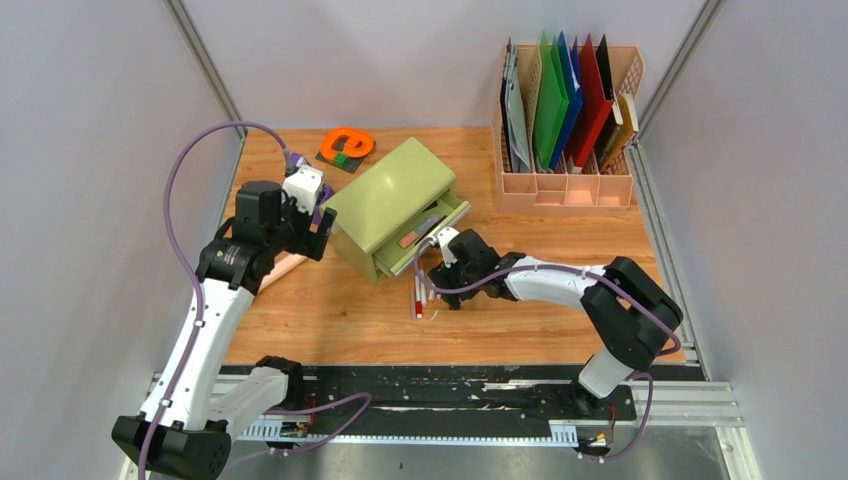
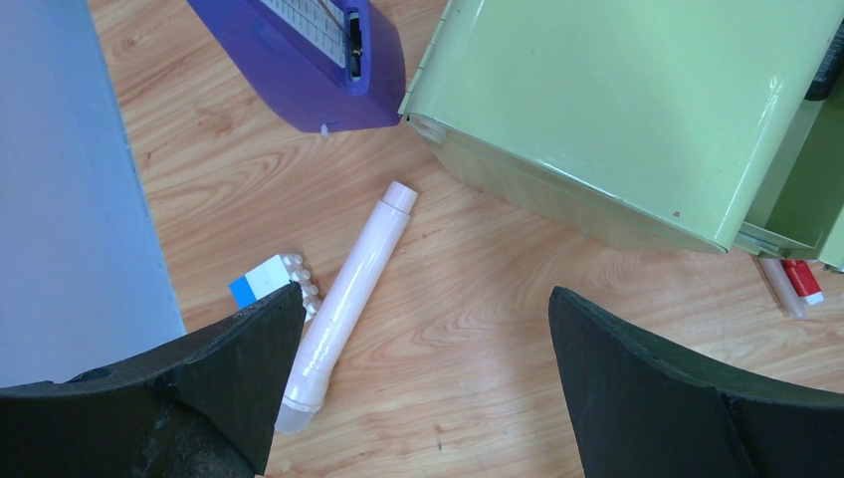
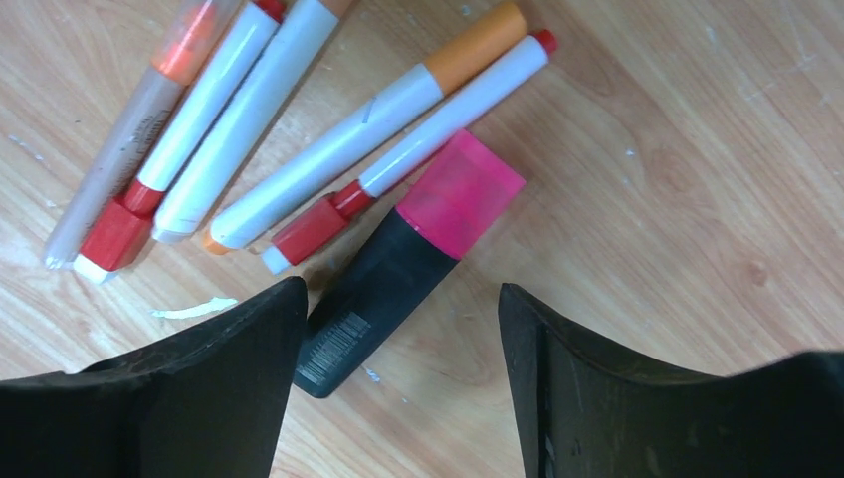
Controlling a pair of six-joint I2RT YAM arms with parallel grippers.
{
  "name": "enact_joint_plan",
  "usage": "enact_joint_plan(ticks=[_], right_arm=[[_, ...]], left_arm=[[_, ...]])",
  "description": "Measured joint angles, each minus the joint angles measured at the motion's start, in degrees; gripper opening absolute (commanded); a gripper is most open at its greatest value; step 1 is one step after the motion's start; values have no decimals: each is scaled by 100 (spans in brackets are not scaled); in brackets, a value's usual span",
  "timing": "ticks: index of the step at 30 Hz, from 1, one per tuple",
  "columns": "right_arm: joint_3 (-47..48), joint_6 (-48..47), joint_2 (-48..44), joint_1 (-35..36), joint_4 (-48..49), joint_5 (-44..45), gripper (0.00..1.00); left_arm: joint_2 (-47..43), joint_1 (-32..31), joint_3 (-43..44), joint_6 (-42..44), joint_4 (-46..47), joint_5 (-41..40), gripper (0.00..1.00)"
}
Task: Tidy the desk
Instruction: Pick up the stationery from the center of the board.
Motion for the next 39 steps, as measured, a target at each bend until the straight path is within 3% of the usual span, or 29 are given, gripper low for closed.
enact_joint_plan(ticks=[13,22,26,31,39], right_arm=[[-179,-72,-170,-577,-28,57,45],[-92,-103,-120,-907,-136,-153,12],[-33,-164,-118,-1110,-319,-186,2],[-24,-466,-289,-1309,-695,-251,0],[505,-1770,-1410,-1388,-2004,-988,0]], left_arm=[[0,0,-2,0,0,0,100],[0,0,-2,0,0,2,100],[0,0,-2,0,2,4,100],[4,0,-2,0,2,7,100],[11,0,-2,-2,2,70,100]])
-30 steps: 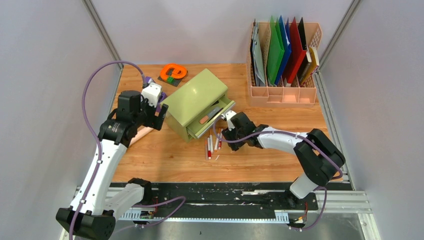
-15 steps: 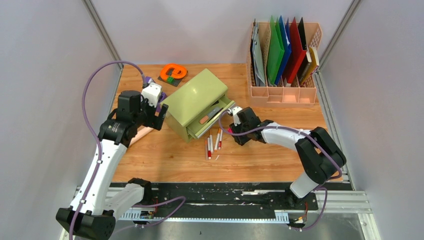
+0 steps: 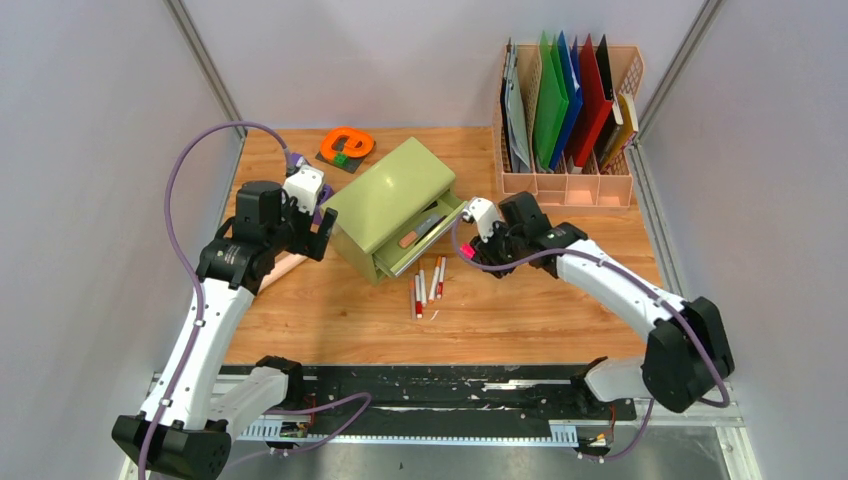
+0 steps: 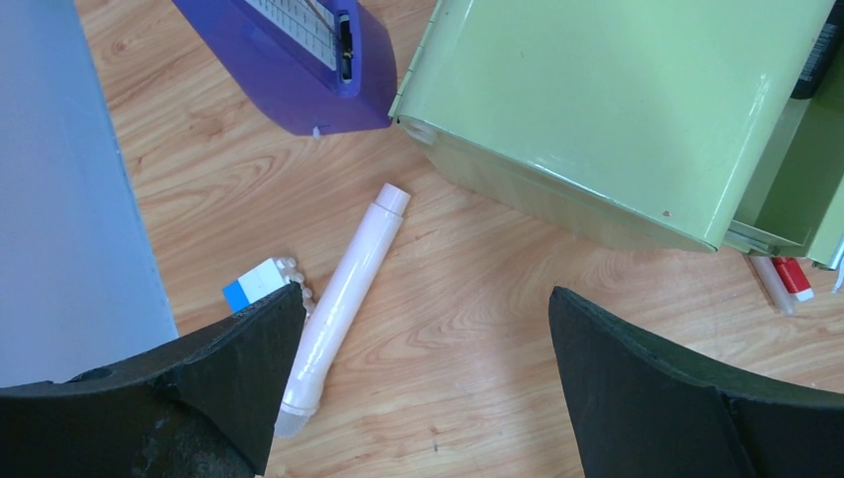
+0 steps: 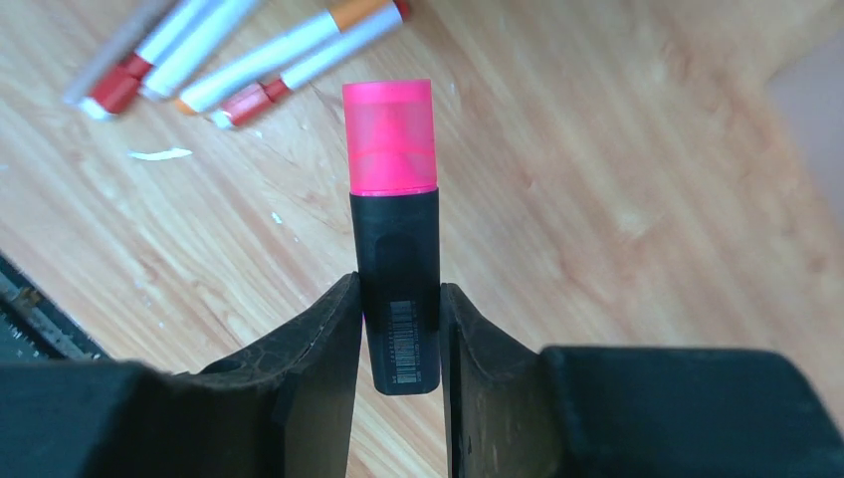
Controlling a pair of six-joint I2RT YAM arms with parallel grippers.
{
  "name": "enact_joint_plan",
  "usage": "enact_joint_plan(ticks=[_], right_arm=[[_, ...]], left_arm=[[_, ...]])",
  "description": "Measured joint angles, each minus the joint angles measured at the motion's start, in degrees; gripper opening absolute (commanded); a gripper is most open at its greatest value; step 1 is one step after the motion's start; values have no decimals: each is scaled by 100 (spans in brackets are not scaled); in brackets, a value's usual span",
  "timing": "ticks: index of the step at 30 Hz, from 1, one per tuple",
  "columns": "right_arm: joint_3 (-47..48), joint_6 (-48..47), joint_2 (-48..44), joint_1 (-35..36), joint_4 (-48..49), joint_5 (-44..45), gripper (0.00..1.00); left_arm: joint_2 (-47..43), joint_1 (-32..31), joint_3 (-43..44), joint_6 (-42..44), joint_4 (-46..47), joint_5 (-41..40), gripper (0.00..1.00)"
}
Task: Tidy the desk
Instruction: Pick up the stationery from the center of the board, then place the stationery in the drawer.
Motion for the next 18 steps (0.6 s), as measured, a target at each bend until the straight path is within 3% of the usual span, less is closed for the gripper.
enact_joint_plan(ticks=[9,18], right_arm=[[1622,-2026,-426,61,-1032,-595,0],[2951,-3630,560,538,-951,-444,0]], left_arm=[[57,0,0,-2,-2,138,100],[66,0,0,-9,-4,168,100]])
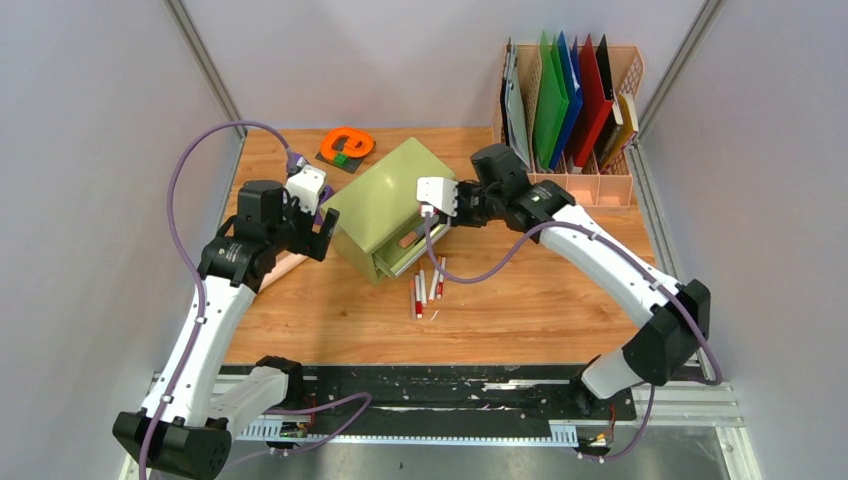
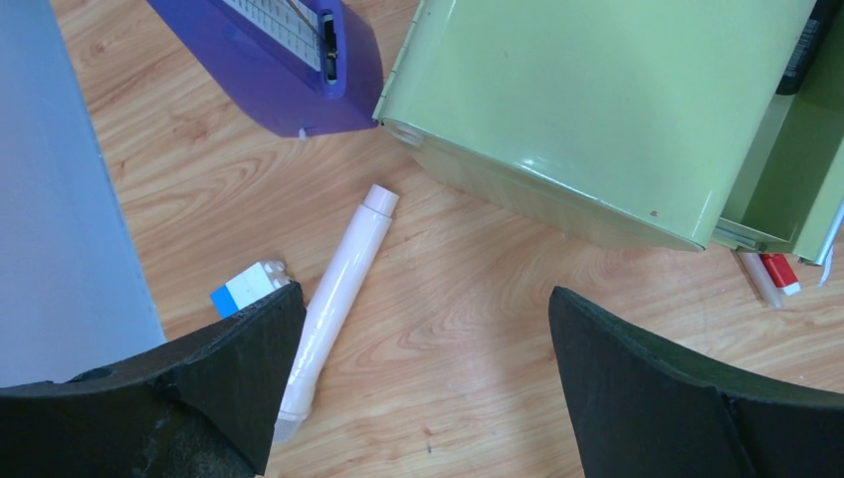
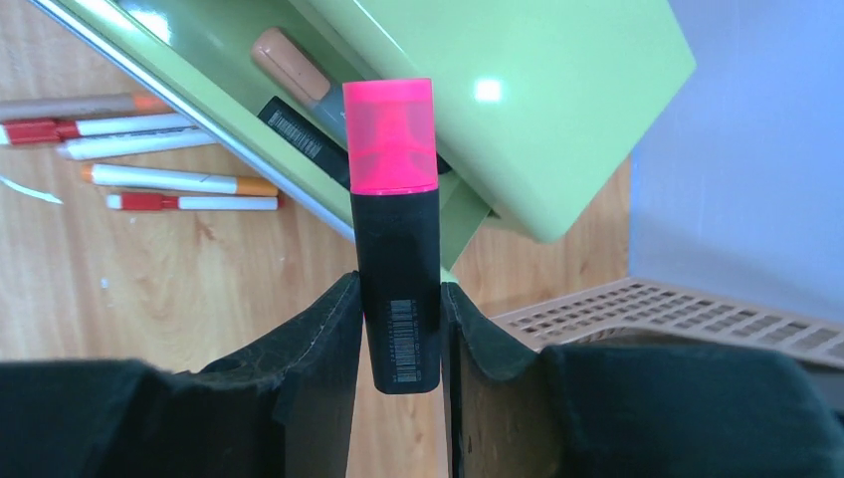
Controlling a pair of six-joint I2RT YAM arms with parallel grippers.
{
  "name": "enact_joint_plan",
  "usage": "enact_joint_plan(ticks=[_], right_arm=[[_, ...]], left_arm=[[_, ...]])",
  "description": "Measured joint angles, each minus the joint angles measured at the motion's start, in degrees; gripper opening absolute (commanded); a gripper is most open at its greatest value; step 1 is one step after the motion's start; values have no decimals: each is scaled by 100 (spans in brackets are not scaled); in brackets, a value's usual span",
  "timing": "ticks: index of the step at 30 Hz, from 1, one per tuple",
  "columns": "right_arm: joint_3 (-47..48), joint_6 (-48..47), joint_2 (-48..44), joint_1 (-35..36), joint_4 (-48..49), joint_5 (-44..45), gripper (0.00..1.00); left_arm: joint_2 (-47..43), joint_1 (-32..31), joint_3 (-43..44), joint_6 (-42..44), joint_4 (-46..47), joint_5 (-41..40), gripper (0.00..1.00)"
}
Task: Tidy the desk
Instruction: Place the stationery in the drawer.
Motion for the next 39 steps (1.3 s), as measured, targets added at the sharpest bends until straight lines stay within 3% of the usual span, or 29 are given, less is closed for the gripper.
enact_joint_plan(ticks=[13,25,30,33,37,39], right_arm=[[50,-1731,861,920,415,1368,0],[-227,-2251,1016,1193,579,1770,0],[-227,-2282,1047,1233,660,1836,23],[-227,-2275,1058,1246,664,1893,46],[-227,-2203,1058,1248,787,1969,63],[-227,-2144,1058,1248,839,2006,65]], left_arm=[[0,0,0,-9,2,-37,100],[2,0,0,-9,2,-39,100],[15,0,0,-9,2,-39,100],[22,0,0,-9,2,-39,100],[20,0,0,-9,2,-39,100],[20,0,0,-9,2,-39,100]])
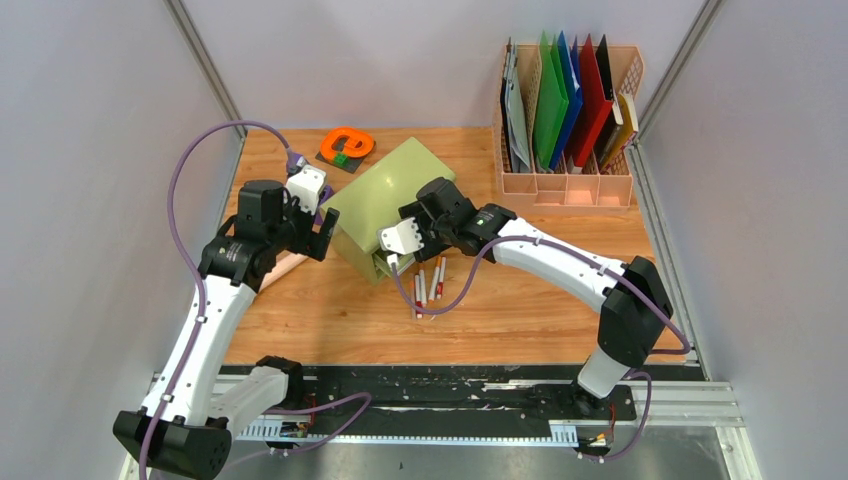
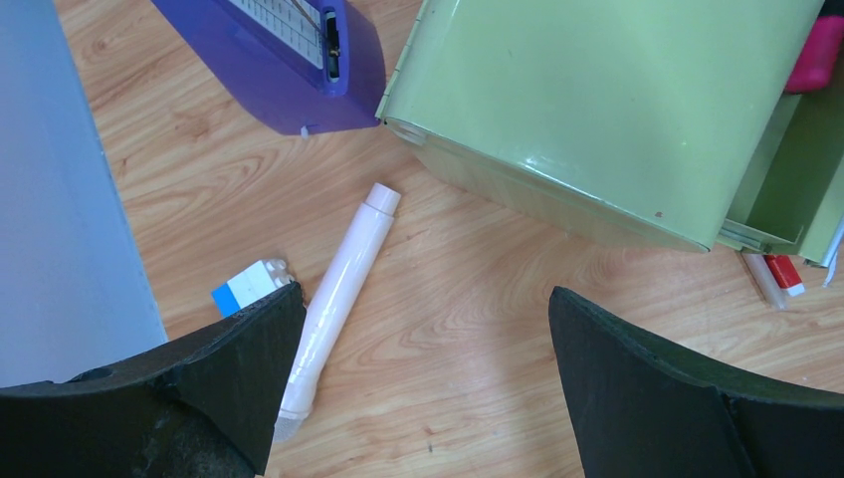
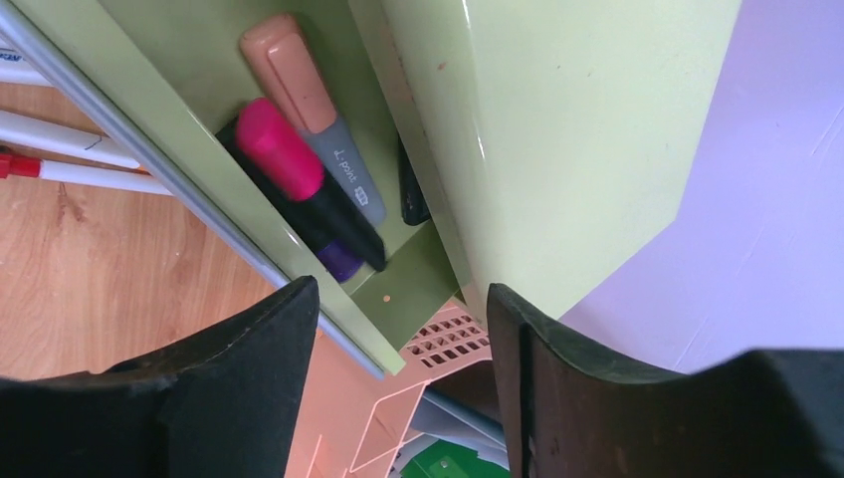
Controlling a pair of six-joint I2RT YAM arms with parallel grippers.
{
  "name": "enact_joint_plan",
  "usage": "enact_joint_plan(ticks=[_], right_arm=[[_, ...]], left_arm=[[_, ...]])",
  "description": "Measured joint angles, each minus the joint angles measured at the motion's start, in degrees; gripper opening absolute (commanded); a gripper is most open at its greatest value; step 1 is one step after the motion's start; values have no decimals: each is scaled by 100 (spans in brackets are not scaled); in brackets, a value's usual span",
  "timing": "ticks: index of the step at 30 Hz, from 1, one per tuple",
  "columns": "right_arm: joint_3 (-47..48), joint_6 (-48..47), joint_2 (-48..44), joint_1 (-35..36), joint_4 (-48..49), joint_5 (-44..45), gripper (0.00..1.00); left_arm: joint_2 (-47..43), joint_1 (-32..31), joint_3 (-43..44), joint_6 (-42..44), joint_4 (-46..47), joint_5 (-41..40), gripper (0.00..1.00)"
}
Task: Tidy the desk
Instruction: Place the stationery in the drawer.
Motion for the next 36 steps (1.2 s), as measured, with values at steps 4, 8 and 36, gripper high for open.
enact_joint_plan(ticks=[4,8,36], right_arm=[[4,160,0,0,33,26,65],[63,546,-2,2,39,39,65],[-1268,5508,-1029,-1672,354,-2426,59]], left_arm=[[0,0,0,0,0,2,100],[2,0,0,0,0,0,100],[-59,0,0,-7,0,24,100]])
